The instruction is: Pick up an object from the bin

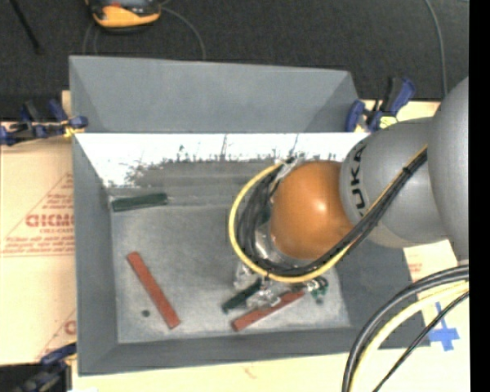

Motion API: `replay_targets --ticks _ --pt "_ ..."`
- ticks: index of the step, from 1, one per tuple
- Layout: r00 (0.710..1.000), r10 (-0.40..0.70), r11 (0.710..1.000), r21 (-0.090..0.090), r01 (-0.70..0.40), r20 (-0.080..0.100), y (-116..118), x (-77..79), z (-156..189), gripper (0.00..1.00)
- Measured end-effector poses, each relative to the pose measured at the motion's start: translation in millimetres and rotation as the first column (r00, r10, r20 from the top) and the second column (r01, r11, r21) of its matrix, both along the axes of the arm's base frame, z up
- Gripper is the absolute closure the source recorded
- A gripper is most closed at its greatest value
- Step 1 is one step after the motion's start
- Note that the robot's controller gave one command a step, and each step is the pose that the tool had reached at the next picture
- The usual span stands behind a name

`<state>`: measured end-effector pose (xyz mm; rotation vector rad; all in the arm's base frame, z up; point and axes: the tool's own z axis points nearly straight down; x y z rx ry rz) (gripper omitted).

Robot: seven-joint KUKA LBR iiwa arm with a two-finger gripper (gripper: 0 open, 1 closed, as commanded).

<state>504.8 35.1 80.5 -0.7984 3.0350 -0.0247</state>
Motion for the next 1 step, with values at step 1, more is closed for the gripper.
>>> replay_targets --ticks 1 --pt "0.996 0.091 0.996 0.015 -0.091 -0.002 -41.6 5.7 154.7 1.00"
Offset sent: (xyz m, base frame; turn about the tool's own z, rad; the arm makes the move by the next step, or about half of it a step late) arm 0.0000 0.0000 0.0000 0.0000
